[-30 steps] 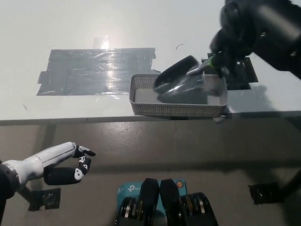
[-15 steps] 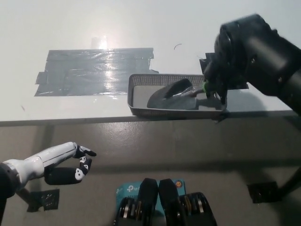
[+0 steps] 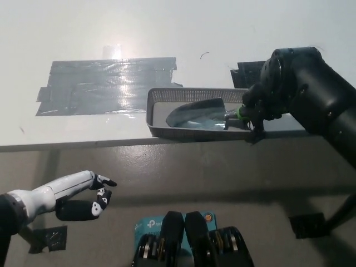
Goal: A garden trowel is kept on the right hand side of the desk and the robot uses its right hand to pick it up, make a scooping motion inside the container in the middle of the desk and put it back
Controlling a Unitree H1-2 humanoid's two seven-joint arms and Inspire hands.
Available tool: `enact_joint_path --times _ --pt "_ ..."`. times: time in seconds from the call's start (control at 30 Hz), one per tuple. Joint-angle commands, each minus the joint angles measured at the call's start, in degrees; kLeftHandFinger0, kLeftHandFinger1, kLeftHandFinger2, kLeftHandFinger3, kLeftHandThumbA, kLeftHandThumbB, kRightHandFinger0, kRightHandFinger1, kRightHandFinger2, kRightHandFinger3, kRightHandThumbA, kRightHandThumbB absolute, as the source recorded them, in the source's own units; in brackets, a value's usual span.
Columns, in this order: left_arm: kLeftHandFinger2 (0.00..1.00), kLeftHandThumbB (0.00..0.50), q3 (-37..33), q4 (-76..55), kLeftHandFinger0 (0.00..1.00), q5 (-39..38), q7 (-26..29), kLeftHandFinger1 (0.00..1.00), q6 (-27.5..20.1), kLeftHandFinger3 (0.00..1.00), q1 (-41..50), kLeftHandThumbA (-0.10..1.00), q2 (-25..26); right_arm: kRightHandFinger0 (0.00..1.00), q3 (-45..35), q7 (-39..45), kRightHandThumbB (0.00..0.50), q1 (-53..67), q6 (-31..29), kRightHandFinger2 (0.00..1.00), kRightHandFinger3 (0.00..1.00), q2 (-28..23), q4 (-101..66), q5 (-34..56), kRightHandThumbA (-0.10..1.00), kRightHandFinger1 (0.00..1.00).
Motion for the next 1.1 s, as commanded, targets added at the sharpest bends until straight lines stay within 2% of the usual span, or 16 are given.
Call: enact_joint_path --times 0.0,0.03,0.1,0.13,0.2,0.27,0.33,0.43,0.5,0.6,0.7,0.83,0.9,0.93,1.0,1.07 --pt "0.88 0.500 -0.04 -0.49 1.00 0.60 -0.76 0.85 0.75 1.00 -0.67 1.00 -0.34 0.00 -2.03 -0.56 0.193 -1.48 0.85 0.35 0.28 4.53 1.27 2.24 -0.10 0.00" --pt "0.88 0.500 0.00 -0.58 1.00 0.88 -0.99 0.85 0.75 1.00 -0.26 1.00 -0.66 0.00 -1.99 -0.63 0.172 -2.11 0.13 0.38 0.34 5.27 2.04 2.11 -0.10 0.00" --pt "0.88 0.500 0.04 -0.53 1.00 1.09 -1.09 0.86 0.75 1.00 -0.17 1.00 -0.80 0.00 -2.35 -1.31 0.185 -3.03 -1.38 0.41 0.37 6.18 3.58 2.10 -0.10 0.00" --pt "0.89 0.500 -0.03 -0.67 1.00 1.44 -1.40 0.87 0.75 1.00 -0.16 1.00 -0.85 0.00 -2.61 -1.69 0.193 -3.38 -1.54 0.45 0.43 6.60 4.11 2.16 -0.10 0.04" --pt "0.89 0.500 -0.77 -0.77 1.00 0.76 -0.94 0.86 0.75 1.00 -0.21 1.00 -0.33 0.00 -2.10 -1.96 0.178 -4.63 -1.24 0.46 0.44 7.77 5.41 1.22 -0.10 0.03" --pt "0.89 0.500 -1.03 -0.77 1.00 0.90 -1.00 0.86 0.75 1.00 -0.25 1.00 -0.37 0.00 -2.74 -2.73 0.186 -5.40 -1.51 0.50 0.52 8.58 6.29 1.42 -0.10 0.05" --pt "0.90 0.500 -1.16 -0.68 1.00 1.37 -1.14 0.87 0.75 1.00 -0.39 1.00 -0.45 0.00 -3.36 -3.02 0.162 -6.36 -0.90 0.49 0.53 9.49 7.56 1.48 -0.10 0.05" --pt "0.90 0.500 -1.28 -0.77 1.00 1.88 -1.40 0.87 0.75 1.00 -0.35 1.00 -0.56 0.00 -4.30 -4.18 0.168 -7.83 -1.27 0.50 0.56 11.02 9.34 1.41 -0.10 0.05" --pt "0.91 0.500 -1.33 -0.61 1.00 1.73 -1.71 0.88 0.75 1.00 -0.20 1.00 -0.80 0.00 -5.89 -5.41 0.184 -8.50 -0.61 0.49 0.56 12.46 10.33 2.14 -0.10 0.05" --pt "0.89 0.500 -1.21 -0.74 1.00 2.08 -2.11 0.87 0.75 1.00 0.22 1.00 -1.28 0.00 -7.13 -6.73 0.192 -8.36 -0.34 0.46 0.50 13.85 10.46 2.30 -0.10 0.07" --pt "0.89 0.500 -1.79 -0.75 1.00 2.47 -2.04 0.88 0.75 1.00 0.59 1.00 -1.28 0.00 -9.05 -7.02 0.171 -7.73 0.16 0.39 0.40 14.87 10.46 3.41 -0.10 0.02" --pt "0.88 0.500 -2.31 -0.50 1.00 2.24 -1.88 0.88 0.75 1.00 0.82 1.00 -1.28 0.00 -11.47 -8.81 0.209 -7.06 -0.15 0.30 0.22 15.60 10.13 3.89 -0.10 0.00" --pt "0.87 0.500 -2.17 -0.39 1.00 2.62 -2.01 0.86 0.75 1.00 1.21 1.00 -1.78 0.00 -12.30 -9.53 0.220 -7.87 -0.04 0.30 0.26 16.40 10.35 3.66 -0.10 0.00" --pt "0.87 0.500 -1.99 -0.38 1.00 2.67 -2.10 0.86 0.75 1.00 1.25 1.00 -1.95 0.00 -12.37 -9.41 0.207 -8.31 0.03 0.30 0.28 16.57 10.24 3.49 -0.10 0.00" --pt "0.86 0.500 -1.63 -0.51 1.00 3.23 -2.49 0.87 0.75 1.00 1.73 1.00 -2.80 0.00 -11.96 -9.17 0.142 -10.52 0.84 0.34 0.35 17.76 10.12 2.44 -0.10 0.00" --pt "0.86 0.500 -1.77 -0.60 1.00 3.38 -2.64 0.87 0.75 1.00 2.16 1.00 -2.91 0.00 -12.13 -9.05 0.125 -9.88 0.85 0.37 0.41 17.80 9.84 2.22 -0.10 0.00"
